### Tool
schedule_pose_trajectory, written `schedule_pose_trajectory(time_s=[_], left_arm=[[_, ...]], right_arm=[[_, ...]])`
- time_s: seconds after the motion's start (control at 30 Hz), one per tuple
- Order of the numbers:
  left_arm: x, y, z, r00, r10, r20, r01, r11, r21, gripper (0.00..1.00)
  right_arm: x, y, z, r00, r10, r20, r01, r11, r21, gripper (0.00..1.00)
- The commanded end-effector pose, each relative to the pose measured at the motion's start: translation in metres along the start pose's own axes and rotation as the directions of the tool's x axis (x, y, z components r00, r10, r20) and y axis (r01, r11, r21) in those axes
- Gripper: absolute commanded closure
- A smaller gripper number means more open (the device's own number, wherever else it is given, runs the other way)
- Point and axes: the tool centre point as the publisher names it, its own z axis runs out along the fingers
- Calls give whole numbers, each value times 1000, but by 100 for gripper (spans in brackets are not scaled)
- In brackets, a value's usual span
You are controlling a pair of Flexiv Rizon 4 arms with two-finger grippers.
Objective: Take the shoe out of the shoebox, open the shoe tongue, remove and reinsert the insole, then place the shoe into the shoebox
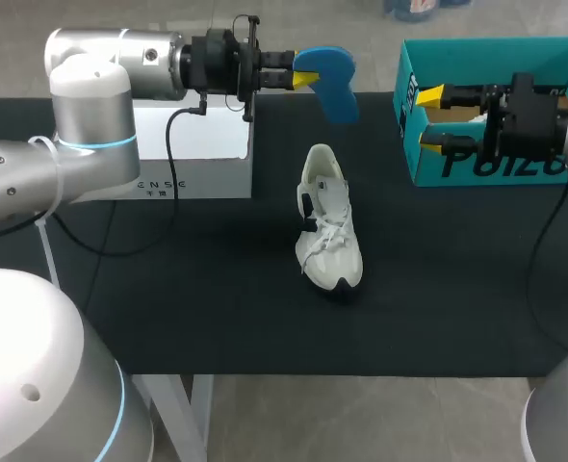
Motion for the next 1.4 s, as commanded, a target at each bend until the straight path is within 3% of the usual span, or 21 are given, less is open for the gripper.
schedule_pose_trajectory(time_s=[0.03, 0.1, 0.13, 0.17, 0.33, 0.37, 0.53, 0.67, 0.77, 0.8, 0.9, 1.03, 1.2, 1.3, 1.33, 1.37, 1.4], left_arm=[[-7, 11, 0, 704, -708, -57, 706, 706, -52, 100], [-10, 13, -3, 593, -801, -76, 797, 598, -85, 100], [-11, 13, -5, 559, -821, -116, 822, 567, -49, 100], [-12, 13, -6, 527, -844, -104, 842, 535, -76, 100], [-16, 17, -9, 335, -921, -198, 934, 352, -60, 100], [-17, 19, -8, 313, -922, -227, 941, 334, -57, 100], [-26, 36, -8, 79, -946, -315, 994, 98, -47, 100], [-28, 45, -6, -131, -917, -377, 991, -119, -56, 100], [-25, 63, -2, -334, -853, -401, 941, -329, -83, 100], [-22, 72, -1, -428, -798, -424, 897, -433, -90, 100], [-11, 88, 3, -569, -715, -406, 810, -574, -123, 100], [-2, 97, 6, -626, -674, -392, 764, -630, -139, 100], [-2, 97, 6, -641, -663, -387, 752, -642, -145, 100], [-5, 94, 5, -625, -694, -358, 772, -619, -145, 100], [-7, 91, 5, -601, -724, -340, 795, -587, -154, 100], [-10, 88, 4, -526, -804, -278, 850, -504, -153, 100], [-10, 88, 4, -526, -804, -278, 850, -504, -153, 100]], right_arm=[[8, 6, 2, 998, -22, 61, 22, 1000, 1, 0], [11, 10, 1, 995, -37, 95, 38, 999, -6, 0], [13, 13, 1, 993, -39, 111, 41, 999, -13, 0], [14, 15, 0, 991, -41, 127, 44, 999, -23, 0], [21, 27, -5, 969, -47, 244, 69, 994, -85, 0], [22, 29, -6, 968, -47, 246, 71, 994, -88, 0], [27, 32, -10, 969, -28, 245, 58, 992, -116, 0], [27, 32, -11, 971, -16, 237, 45, 992, -118, 0], [28, 31, -11, 975, 11, 220, 15, 993, -118, 0], [28, 31, -11, 975, 17, 221, 8, 994, -112, 0], [31, 31, -10, 975, 13, 220, 10, 995, -101, 0], [32, 33, -11, 976, 10, 218, 11, 995, -97, 0], [31, 33, -12, 977, 21, 214, -1, 996, -91, 0], [29, 33, -14, 977, 26, 213, -6, 996, -90, 0], [29, 32, -14, 977, 28, 213, -8, 996, -90, 0], [28, 32, -13, 977, 31, 213, -12, 996, -90, 0], [27, 32, -13, 977, 34, 211, -15, 996, -90, 0]])
